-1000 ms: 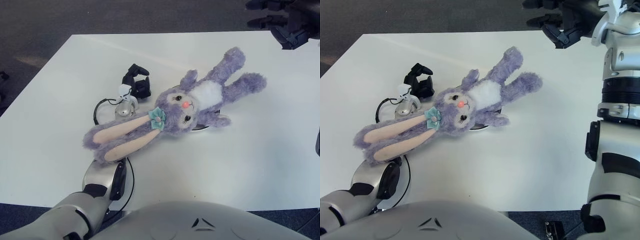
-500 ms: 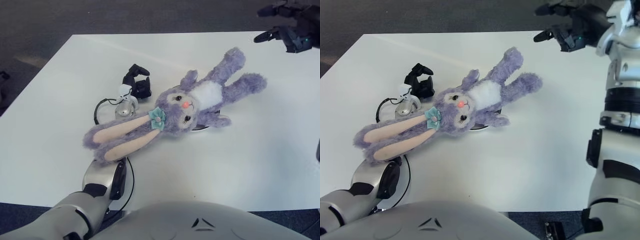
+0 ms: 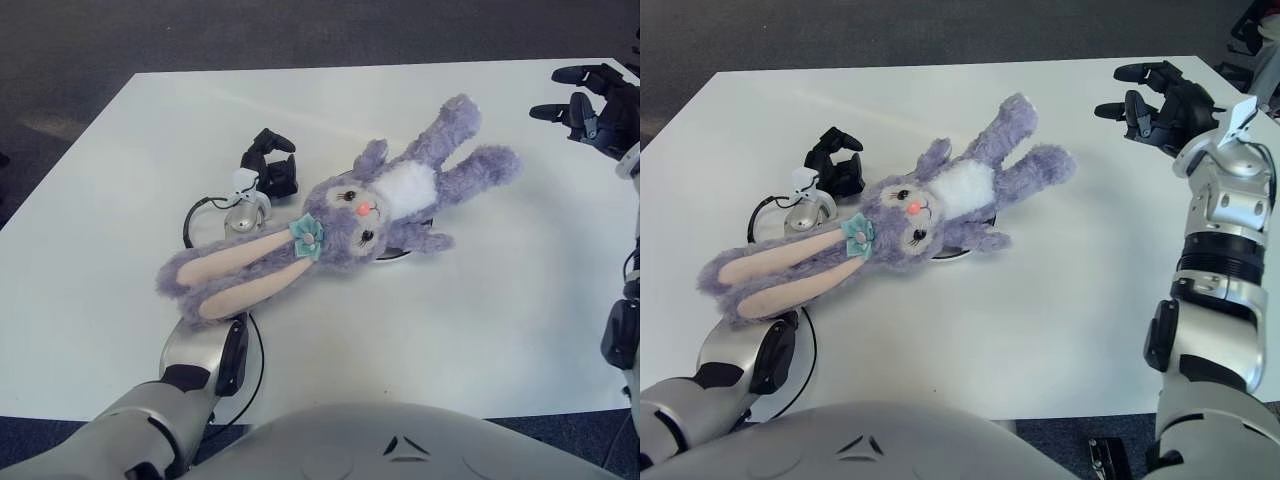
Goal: Put the doll into the plate.
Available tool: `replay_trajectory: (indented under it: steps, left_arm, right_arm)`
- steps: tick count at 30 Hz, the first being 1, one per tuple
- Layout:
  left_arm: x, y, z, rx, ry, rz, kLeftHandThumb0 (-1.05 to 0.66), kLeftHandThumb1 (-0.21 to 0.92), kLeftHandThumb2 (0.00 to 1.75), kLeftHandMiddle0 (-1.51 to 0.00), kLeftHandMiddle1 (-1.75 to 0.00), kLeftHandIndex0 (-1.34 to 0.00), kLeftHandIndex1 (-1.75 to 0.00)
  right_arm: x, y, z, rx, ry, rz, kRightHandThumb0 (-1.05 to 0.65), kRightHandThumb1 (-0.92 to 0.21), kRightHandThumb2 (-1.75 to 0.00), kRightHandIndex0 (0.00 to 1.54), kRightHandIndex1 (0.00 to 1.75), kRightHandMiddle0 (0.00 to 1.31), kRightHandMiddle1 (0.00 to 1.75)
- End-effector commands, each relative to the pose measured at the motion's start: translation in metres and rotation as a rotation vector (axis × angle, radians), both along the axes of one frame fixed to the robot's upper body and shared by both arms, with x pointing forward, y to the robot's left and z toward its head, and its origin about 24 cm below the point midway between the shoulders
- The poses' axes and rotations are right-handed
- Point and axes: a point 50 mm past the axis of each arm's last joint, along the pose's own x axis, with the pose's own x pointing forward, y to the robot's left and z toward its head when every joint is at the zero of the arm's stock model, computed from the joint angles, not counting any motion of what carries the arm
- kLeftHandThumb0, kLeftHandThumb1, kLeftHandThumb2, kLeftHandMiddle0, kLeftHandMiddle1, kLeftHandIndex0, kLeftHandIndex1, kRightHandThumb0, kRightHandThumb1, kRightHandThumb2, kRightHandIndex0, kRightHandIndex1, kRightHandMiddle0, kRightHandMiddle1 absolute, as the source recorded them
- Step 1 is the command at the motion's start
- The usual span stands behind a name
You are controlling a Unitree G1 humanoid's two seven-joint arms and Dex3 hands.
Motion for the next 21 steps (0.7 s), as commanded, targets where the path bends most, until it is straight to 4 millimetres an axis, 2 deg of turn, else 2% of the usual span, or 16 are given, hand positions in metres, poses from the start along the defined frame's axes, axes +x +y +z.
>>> replay_trajectory:
  steps: [1, 3, 9, 10, 13, 18, 21]
  left_arm:
    - [-0.042, 0.003, -0.071, -0.007, 0.273, 0.012, -0.45, 0.42, 1.19, -1.25, -1.75, -0.54, -1.75]
    - [-0.042, 0.005, -0.071, -0.005, 0.274, 0.012, -0.45, 0.42, 1.19, -1.26, -1.75, -0.54, -1.75]
    - [-0.042, 0.008, -0.071, -0.007, 0.272, 0.013, -0.45, 0.41, 1.2, -1.26, -1.75, -0.54, -1.75]
    - [-0.042, 0.008, -0.071, -0.008, 0.271, 0.012, -0.45, 0.41, 1.2, -1.26, -1.75, -0.54, -1.75]
    - [-0.042, 0.009, -0.07, -0.008, 0.268, 0.01, -0.45, 0.41, 1.2, -1.26, -1.75, -0.54, -1.75]
    - [-0.042, 0.011, -0.07, -0.005, 0.263, 0.008, -0.45, 0.41, 1.2, -1.25, -1.75, -0.54, -1.75]
    - [-0.041, 0.011, -0.069, -0.004, 0.263, 0.011, -0.45, 0.41, 1.2, -1.25, -1.75, -0.54, -1.75]
  right_arm:
    - [0.001, 0.014, -0.019, 0.074, -0.031, -0.023, -0.36, -0.84, -0.52, 0.36, 1.02, 0.32, 1.56]
    - [0.002, 0.021, -0.029, 0.088, -0.042, -0.055, -0.36, -0.83, -0.53, 0.37, 1.06, 0.35, 1.58]
    - [0.005, 0.03, -0.061, 0.129, -0.034, -0.142, -0.38, -0.7, -0.73, 0.42, 1.23, 0.42, 1.63]
    - [0.005, 0.031, -0.066, 0.139, -0.031, -0.153, -0.25, -0.68, -0.75, 0.43, 1.29, 0.42, 1.64]
    - [0.006, 0.036, -0.074, 0.171, -0.045, -0.169, -0.09, -0.63, -0.8, 0.44, 1.38, 0.43, 1.66]
    - [0.003, 0.055, -0.085, 0.225, -0.092, -0.171, -0.02, -0.56, -0.92, 0.48, 1.46, 0.42, 1.68]
    - [0.001, 0.059, -0.092, 0.247, -0.098, -0.18, -0.01, -0.51, -0.99, 0.51, 1.5, 0.42, 1.68]
